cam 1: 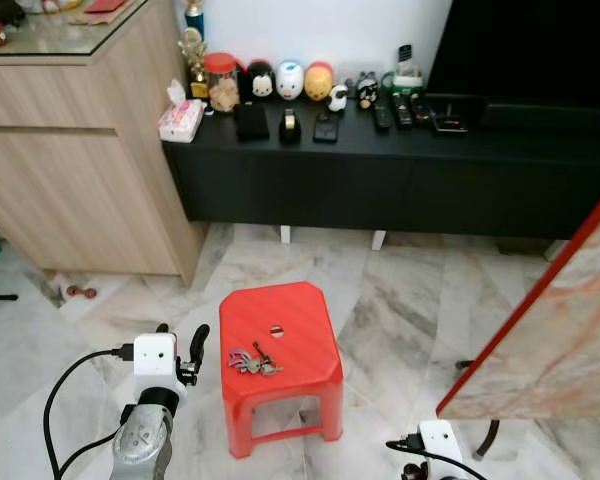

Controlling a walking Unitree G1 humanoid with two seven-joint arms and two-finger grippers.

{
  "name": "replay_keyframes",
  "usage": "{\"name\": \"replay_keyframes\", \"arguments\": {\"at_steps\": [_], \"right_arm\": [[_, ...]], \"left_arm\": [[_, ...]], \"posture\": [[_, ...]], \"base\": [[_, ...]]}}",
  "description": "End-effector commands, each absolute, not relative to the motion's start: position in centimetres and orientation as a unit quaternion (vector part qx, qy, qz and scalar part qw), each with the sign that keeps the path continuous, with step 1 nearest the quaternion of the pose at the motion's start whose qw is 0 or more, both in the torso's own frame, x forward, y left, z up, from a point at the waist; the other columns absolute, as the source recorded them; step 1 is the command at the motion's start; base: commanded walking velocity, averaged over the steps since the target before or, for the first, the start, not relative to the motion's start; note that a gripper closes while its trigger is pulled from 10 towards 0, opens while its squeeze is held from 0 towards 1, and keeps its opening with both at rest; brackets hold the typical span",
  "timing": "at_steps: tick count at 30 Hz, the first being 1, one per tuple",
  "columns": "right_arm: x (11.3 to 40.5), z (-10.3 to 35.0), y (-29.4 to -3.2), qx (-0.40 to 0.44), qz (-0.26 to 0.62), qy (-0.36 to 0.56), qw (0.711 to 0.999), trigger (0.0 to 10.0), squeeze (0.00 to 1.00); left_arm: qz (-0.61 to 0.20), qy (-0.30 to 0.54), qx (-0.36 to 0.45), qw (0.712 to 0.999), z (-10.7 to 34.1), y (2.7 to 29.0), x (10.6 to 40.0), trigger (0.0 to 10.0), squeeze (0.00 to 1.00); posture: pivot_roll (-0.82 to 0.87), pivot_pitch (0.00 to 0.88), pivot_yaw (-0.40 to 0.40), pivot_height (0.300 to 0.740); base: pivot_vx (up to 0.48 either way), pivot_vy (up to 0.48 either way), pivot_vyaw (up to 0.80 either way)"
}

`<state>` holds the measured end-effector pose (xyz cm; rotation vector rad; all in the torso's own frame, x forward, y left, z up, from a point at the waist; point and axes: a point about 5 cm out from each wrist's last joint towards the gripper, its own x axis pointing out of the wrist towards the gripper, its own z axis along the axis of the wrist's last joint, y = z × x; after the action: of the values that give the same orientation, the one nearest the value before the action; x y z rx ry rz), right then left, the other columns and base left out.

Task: Hang keys on a hook

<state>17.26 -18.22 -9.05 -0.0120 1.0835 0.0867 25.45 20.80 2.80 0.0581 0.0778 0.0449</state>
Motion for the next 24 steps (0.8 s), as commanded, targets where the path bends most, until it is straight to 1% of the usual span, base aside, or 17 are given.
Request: {"name": "replay_keyframes", "arguments": {"at_steps": [1, 12, 24], "right_arm": [[17.12, -9.1, -18.34, -0.001, 0.035, 0.516, 0.856, 10.0, 0.0], [17.12, -9.09, -18.41, -0.001, 0.035, 0.516, 0.856, 10.0, 0.0], [17.16, -9.07, -18.39, 0.001, 0.035, 0.515, 0.857, 10.0, 0.0]], "left_arm": [[0.019, 0.047, 0.03, 0.998, 2.55, 20.67, 25.38, 10.0, 0.0], [0.016, 0.047, 0.029, 0.998, 2.5, 20.38, 25.35, 10.0, 0.0], [0.015, 0.045, 0.027, 0.999, 2.49, 20.23, 25.24, 10.0, 0.0]], "posture": [[0.02, 0.087, -0.037, 0.74], [0.01, 0.102, -0.039, 0.74], [0.01, 0.109, -0.041, 0.74]], "base": [[0.289, 0.0, 0.0], [0.279, 0.0, 0.0], [0.0, 0.0, 0.0]]}}
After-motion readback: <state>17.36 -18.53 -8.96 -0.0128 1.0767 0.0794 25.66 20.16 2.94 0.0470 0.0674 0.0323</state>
